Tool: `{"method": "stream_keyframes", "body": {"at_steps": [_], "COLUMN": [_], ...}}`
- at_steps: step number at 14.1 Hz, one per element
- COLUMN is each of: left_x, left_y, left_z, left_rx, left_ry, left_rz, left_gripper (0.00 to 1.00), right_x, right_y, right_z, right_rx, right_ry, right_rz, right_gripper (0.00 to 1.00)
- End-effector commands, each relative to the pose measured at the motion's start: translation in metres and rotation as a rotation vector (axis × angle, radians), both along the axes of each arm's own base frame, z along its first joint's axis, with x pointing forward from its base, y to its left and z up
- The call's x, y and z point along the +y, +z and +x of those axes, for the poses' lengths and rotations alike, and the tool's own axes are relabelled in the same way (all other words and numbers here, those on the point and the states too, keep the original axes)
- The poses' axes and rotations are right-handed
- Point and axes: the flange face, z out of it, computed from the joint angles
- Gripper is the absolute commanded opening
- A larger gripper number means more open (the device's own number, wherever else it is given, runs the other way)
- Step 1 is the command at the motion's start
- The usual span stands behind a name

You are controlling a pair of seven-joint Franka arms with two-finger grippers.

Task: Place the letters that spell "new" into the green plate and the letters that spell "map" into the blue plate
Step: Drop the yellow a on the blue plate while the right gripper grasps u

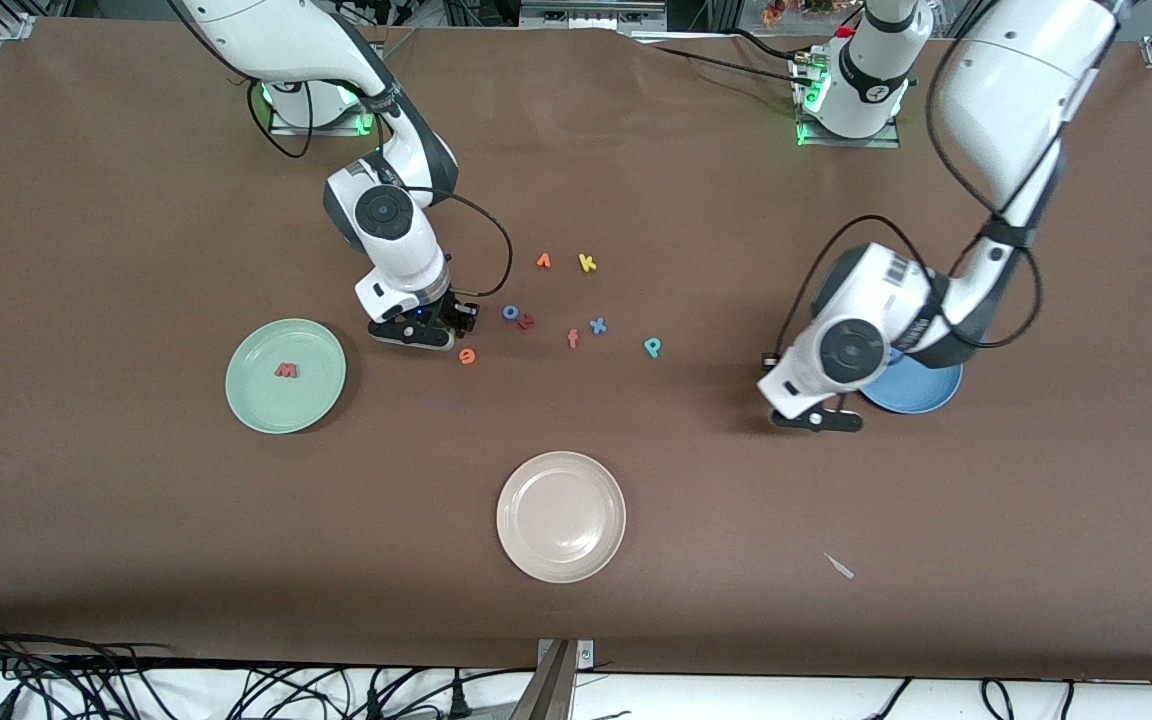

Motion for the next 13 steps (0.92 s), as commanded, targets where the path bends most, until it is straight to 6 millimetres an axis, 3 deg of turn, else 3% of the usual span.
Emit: {"method": "stream_keyframes", "body": {"at_steps": [1, 4, 5, 7, 8, 9, 12, 13], "left_x": [0.075, 0.141, 0.153, 0.158, 0.158, 0.158, 0.149, 0.137], "left_y": [0.010, 0.003, 0.001, -0.007, -0.010, -0.010, 0.013, 0.019], "left_z": [0.006, 0.003, 0.001, -0.005, -0.008, -0.009, -0.002, 0.000], "left_rx": [0.079, 0.137, 0.148, 0.169, 0.177, 0.186, 0.173, 0.159], "left_ry": [-0.159, -0.258, -0.271, -0.271, -0.270, -0.273, -0.255, -0.226], "left_rz": [-0.060, -0.130, -0.142, -0.150, -0.151, -0.149, -0.133, -0.146], "left_gripper": [0.02, 0.04, 0.07, 0.17, 0.43, 0.99, 1.00, 1.00], "right_x": [0.002, 0.002, 0.002, 0.002, 0.002, 0.002, 0.002, 0.001], "right_y": [-0.003, -0.005, -0.007, -0.007, -0.007, -0.007, -0.006, -0.005], "right_z": [0.000, 0.000, -0.001, 0.000, 0.000, 0.000, 0.000, 0.001], "right_rx": [-0.011, -0.014, -0.013, -0.015, -0.016, -0.016, -0.017, -0.018], "right_ry": [0.002, 0.005, 0.005, 0.004, 0.005, 0.007, 0.009, 0.013], "right_rz": [0.001, 0.003, 0.003, 0.006, 0.005, 0.005, 0.006, 0.004], "right_gripper": [0.52, 0.47, 0.45, 0.40, 0.34, 0.28, 0.23, 0.23]}}
